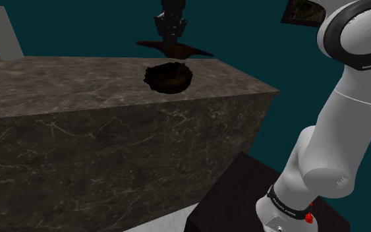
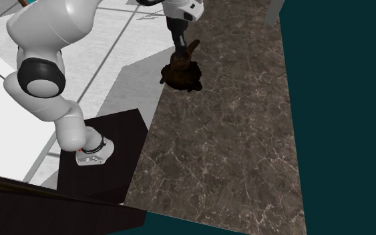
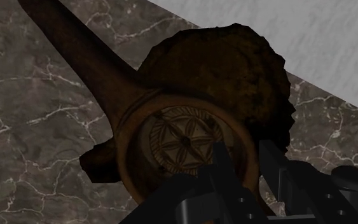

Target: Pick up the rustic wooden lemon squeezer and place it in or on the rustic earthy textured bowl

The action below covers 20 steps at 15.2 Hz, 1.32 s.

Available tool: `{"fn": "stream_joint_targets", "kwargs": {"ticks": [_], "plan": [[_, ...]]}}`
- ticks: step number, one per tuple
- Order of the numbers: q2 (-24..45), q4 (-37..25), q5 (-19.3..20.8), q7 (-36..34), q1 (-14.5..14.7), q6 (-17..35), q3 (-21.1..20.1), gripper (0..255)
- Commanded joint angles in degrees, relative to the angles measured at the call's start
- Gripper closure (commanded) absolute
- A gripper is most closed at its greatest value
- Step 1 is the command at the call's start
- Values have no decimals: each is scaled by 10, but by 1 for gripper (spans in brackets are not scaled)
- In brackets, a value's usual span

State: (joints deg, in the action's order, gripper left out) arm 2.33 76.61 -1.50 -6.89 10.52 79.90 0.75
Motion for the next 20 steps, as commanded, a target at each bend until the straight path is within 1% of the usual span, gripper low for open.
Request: {"fn": "stream_joint_targets", "kwargs": {"ticks": [1, 5, 13, 14, 19, 20], "plan": [[-13, 33, 0, 1, 0, 21, 0, 255], [-28, 86, 1, 1, 0, 58, 0, 255], [-28, 86, 1, 1, 0, 58, 0, 255], [-28, 86, 1, 1, 0, 58, 0, 0], [-28, 86, 1, 1, 0, 58, 0, 0], [-20, 55, 0, 1, 0, 36, 0, 0]]}}
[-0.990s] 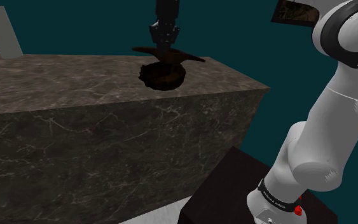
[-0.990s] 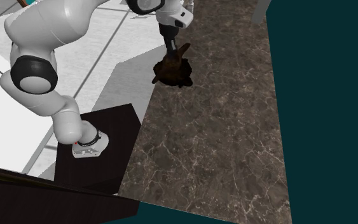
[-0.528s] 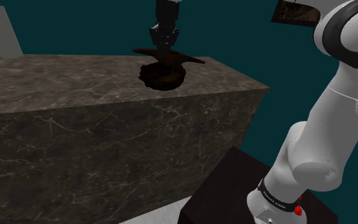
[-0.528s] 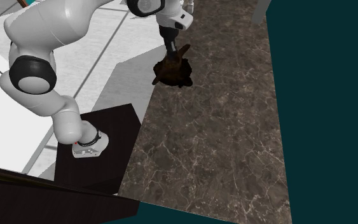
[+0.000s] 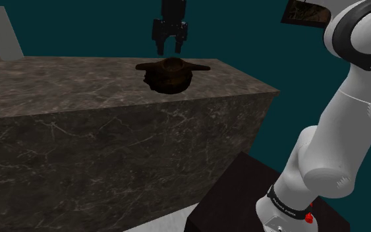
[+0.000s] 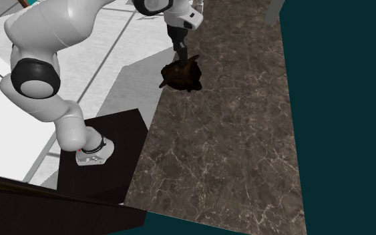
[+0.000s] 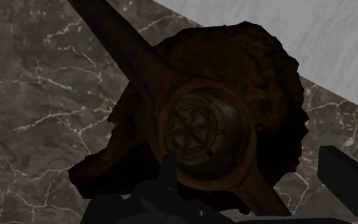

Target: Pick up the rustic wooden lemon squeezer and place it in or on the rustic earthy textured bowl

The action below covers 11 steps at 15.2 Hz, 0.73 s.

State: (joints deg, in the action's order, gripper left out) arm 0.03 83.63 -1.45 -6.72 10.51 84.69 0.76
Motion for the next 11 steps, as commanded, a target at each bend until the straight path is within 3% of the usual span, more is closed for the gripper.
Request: {"fn": "stream_joint_targets", "kwargs": {"ticks": [1, 3, 11], "plan": [[13, -48, 0, 0, 0, -35, 0, 0], [35, -112, -1, 0, -1, -78, 1, 0], [35, -112, -1, 0, -1, -78, 1, 0]]}}
